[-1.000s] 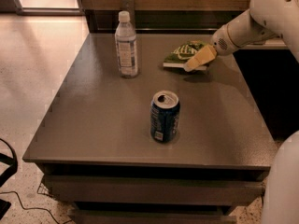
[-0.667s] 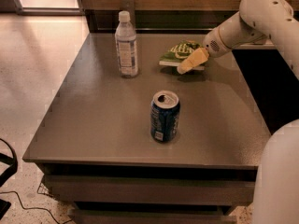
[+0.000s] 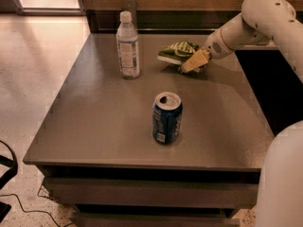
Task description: Pick green jalapeno chip bag
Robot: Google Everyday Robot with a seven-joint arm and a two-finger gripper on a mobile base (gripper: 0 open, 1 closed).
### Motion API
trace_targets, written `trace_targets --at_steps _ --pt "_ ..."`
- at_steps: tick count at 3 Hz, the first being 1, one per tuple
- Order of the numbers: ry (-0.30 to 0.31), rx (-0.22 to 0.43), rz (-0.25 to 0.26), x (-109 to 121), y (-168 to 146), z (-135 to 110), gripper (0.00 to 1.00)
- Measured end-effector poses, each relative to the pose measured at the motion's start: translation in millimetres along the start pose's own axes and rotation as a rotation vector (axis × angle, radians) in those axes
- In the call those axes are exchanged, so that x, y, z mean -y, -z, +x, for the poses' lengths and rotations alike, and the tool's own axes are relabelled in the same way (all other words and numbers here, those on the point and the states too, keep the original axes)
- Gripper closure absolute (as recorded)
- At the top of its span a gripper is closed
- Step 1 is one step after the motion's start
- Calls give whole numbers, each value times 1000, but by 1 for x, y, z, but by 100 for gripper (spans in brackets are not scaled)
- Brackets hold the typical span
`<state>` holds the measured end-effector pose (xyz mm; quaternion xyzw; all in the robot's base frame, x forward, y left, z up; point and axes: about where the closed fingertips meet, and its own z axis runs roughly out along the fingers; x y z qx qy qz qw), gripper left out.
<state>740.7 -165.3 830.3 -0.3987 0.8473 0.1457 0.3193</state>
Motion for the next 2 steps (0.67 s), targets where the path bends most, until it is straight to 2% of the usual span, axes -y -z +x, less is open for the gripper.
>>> trace_targets --at_steps 2 --pt "0 -5 -10 -2 -7 1 87"
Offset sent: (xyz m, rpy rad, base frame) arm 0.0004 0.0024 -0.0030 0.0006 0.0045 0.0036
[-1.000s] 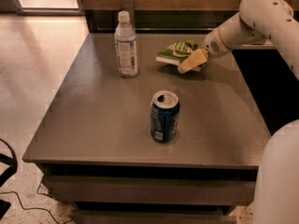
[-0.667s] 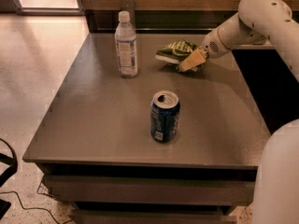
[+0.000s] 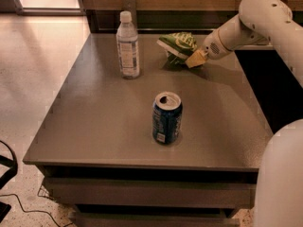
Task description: Pick green jalapeno chip bag
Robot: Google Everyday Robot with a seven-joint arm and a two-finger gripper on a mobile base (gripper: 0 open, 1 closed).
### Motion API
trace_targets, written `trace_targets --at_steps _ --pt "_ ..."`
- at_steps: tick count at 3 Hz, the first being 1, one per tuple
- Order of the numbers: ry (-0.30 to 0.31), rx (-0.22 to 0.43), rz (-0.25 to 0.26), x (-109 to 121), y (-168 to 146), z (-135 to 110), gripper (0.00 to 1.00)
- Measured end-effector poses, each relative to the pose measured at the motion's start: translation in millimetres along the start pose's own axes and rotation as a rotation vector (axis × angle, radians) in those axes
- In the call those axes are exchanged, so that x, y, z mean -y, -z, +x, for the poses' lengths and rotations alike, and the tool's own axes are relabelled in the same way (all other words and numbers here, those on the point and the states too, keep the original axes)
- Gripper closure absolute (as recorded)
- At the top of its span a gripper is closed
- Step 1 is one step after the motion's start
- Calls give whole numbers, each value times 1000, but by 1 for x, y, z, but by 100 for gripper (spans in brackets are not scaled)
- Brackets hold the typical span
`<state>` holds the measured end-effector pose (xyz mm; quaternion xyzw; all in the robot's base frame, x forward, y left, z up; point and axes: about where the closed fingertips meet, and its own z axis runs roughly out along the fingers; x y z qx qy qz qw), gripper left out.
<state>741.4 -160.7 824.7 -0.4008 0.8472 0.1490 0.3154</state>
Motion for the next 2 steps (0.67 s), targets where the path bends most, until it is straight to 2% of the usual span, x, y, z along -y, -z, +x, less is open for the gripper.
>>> trace_targets --at_steps 1,2 --pt "0 -2 -5 -1 -3 0 100" --pt "0 -2 -5 -1 -3 0 100"
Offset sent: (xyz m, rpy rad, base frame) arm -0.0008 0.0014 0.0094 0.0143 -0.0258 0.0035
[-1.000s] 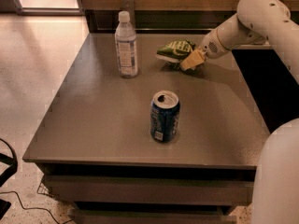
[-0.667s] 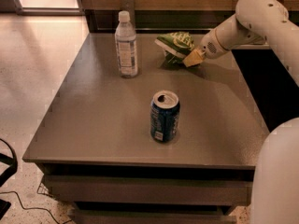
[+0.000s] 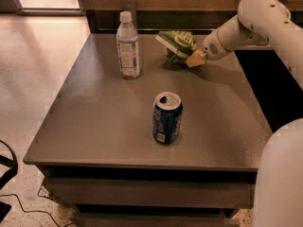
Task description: Pick green jalapeno chip bag
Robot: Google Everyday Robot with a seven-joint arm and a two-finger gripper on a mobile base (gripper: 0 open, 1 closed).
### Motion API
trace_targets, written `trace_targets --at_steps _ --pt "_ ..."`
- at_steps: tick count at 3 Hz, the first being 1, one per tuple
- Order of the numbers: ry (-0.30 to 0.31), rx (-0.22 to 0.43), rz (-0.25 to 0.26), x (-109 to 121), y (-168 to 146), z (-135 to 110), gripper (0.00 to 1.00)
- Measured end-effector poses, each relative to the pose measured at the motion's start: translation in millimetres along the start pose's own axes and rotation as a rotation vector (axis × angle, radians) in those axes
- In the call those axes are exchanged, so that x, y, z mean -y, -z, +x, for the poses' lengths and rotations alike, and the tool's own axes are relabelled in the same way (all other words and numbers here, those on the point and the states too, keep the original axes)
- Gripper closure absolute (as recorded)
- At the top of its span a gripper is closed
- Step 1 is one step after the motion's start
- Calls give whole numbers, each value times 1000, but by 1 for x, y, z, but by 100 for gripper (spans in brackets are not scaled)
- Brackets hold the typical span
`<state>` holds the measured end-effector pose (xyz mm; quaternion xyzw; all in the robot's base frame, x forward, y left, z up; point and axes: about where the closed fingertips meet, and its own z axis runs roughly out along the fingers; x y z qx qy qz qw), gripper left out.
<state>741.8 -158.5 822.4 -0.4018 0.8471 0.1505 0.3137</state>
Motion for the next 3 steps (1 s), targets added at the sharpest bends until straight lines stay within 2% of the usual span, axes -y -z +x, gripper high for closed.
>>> trace_targets --at_steps 3 --pt "0 1 0 0 1 0 100"
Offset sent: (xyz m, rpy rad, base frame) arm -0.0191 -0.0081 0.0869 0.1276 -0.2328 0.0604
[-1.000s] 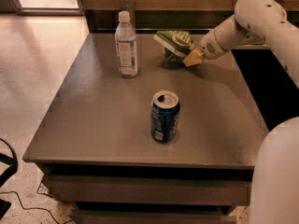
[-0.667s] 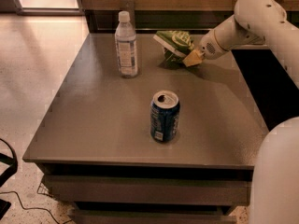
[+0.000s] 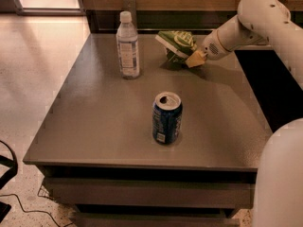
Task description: Pick green jalapeno chip bag
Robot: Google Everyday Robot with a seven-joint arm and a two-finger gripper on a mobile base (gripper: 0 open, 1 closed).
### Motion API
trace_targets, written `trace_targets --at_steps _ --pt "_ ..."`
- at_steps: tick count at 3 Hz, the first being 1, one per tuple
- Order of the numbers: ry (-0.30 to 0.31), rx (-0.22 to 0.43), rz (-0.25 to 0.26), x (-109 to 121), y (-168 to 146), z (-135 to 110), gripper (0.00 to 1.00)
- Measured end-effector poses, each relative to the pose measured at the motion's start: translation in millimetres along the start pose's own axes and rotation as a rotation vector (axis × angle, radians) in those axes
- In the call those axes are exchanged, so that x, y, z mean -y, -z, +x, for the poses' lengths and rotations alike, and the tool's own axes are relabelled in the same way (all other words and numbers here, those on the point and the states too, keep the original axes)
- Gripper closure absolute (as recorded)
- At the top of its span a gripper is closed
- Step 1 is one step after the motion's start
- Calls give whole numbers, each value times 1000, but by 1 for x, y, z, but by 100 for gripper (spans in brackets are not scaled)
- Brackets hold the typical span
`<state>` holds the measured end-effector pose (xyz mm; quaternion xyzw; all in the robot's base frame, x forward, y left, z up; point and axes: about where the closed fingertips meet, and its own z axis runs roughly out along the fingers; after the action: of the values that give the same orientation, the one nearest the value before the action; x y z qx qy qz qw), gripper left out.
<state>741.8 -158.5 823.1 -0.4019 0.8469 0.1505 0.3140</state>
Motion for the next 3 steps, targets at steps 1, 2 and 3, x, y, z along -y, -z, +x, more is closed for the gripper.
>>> trace_targets --at_steps 1,2,3 --pt "20 60 11 1 19 -10 100" --pt "67 230 44 5 76 -34 100" --pt "100 339 65 7 116 -50 100"
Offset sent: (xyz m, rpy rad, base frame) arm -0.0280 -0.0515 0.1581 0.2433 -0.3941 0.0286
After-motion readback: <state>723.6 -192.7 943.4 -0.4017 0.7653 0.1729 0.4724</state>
